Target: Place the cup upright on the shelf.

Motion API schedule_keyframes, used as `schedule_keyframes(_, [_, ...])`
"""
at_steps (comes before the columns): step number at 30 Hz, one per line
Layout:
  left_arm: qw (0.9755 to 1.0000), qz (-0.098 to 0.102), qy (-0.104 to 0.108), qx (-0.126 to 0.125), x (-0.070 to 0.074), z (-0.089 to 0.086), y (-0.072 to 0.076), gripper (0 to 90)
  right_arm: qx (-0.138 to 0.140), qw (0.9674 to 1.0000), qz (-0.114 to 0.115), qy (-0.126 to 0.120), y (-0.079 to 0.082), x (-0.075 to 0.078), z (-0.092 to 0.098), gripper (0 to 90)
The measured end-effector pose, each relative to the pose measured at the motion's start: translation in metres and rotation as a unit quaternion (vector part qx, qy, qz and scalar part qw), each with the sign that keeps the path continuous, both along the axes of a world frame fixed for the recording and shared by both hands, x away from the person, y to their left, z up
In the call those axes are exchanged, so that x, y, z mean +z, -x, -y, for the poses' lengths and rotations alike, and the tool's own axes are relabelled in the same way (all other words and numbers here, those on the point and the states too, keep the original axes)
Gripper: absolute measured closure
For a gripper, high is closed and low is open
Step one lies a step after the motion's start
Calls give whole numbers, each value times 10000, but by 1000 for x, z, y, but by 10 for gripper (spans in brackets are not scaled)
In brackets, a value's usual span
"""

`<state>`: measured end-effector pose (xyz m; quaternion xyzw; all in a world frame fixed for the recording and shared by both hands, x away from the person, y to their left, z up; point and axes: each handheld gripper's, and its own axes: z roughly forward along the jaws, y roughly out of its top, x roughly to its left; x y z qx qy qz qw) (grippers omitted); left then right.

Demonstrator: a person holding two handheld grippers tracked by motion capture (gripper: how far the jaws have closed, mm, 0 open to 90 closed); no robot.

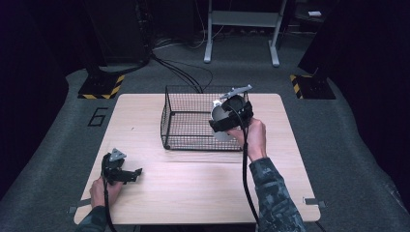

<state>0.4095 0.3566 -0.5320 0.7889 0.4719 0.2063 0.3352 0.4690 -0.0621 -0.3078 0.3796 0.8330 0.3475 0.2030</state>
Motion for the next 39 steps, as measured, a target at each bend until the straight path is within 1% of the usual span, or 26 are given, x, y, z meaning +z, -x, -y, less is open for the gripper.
schedule_keyframes(1, [10000, -2, 1, 0, 0, 0, 0, 0, -24, 10000, -47, -11, -1, 0, -1, 56])
schedule_keyframes(2, [10000, 0, -3, -2, 0, 0, 0, 0, -1, 10000, -42, -6, -2, 0, -1, 56])
schedule_keyframes(3, [10000, -3, 5, 5, 0, 0, 0, 0, -62, 9999, -98, -37, -3, 1, -2, 56])
schedule_keyframes(5, [10000, -3, 5, 3, 0, 0, 0, 0, -10, 10000, -41, 24, -6, 1, -3, 56])
schedule_keyframes(10, [10000, -4, 7, 5, 0, 0, 0, 0, -68, 9999, -110, 1, -12, 1, -5, 56])
schedule_keyframes(13, [10000, -3, 5, 1, 0, 0, 0, 0, -89, 9999, -146, -19, -18, 1, -6, 56])
schedule_keyframes(15, [10000, -3, 8, 4, 0, 0, 0, 0, -57, 9999, -111, 26, -22, 1, -7, 56])
schedule_keyframes(17, [10000, -1, 1, 2, 0, 0, 0, 0, -78, 9999, -143, 16, -24, 1, -8, 56])
schedule_keyframes(20, [10000, -1, -1, -1, 0, 0, 0, 0, -54, 9999, -131, 21, -29, 0, -10, 56])
schedule_keyframes(21, [10000, -3, 9, 6, 0, 0, 0, 0, -48, 9999, -130, 59, -30, 0, -10, 56])
schedule_keyframes(22, [10000, -3, 6, 13, 0, 0, 0, 0, -80, 9998, -164, 45, -31, -1, -12, 55])
schedule_keyframes(23, [10000, -4, 1, 1, 0, 0, 0, 0, -40, 9999, -151, 68, -33, -1, -12, 56])
schedule_keyframes(24, [10000, -3, 8, 5, 0, 0, 0, 0, -110, 9997, -231, 8, -34, -2, -13, 56])
schedule_keyframes(25, [10000, -4, 9, 5, 0, 0, 0, 0, -50, 9998, -167, 49, -37, -3, -13, 56])
schedule_keyframes(26, [10000, -5, 7, 3, 0, 0, 0, 0, -86, 9997, -213, 42, -38, -4, -14, 56])
schedule_keyframes(28, [10000, -3, 13, 10, 0, 0, 0, 0, -59, 9997, -219, 61, -42, -7, -14, 55])
schedule_keyframes(29, [10000, -4, 7, 3, 0, 0, 0, 0, -93, 9996, -248, 5, -44, -8, -15, 56])
schedule_keyframes(30, [10000, -4, 13, 3, 0, 0, 0, 0, -54, 9998, -203, 16, -46, -9, -15, 56])
schedule_keyframes(32, [10000, 8, 21, 7, 0, 0, 0, 0, -141, 9994, -305, -7, -50, -11, -15, 56])
schedule_keyframes(33, [10000, -5, 5, 2, 0, 0, 0, 0, -91, 9996, -271, -26, -54, -12, -14, 56])
schedule_keyframes(34, [10000, -6, 7, 3, 0, 0, 0, 0, -81, 9995, -294, -34, -56, -13, -14, 56])
schedule_keyframes(35, [10000, -5, 7, 5, 0, 0, 0, 0, -163, 9993, -328, -79, -57, -15, -15, 56])
schedule_keyframes(36, [10000, -5, 12, 9, 0, 0, 0, 0, -138, 9994, -308, -33, -59, -16, -14, 55])
schedule_keyframes(37, [10000, 0, -6, -3, 0, 0, 0, 0, -201, 9993, -316, -39, -60, -17, -15, 56])
schedule_keyframes(38, [10000, -8, 22, 27, 0, 0, 0, 0, -207, 9992, -346, -53, -62, -18, -15, 56])
schedule_keyframes(39, [10000, -5, 6, 3, 0, 0, 0, 0, -216, 9990, -390, -44, -63, -19, -15, 56])
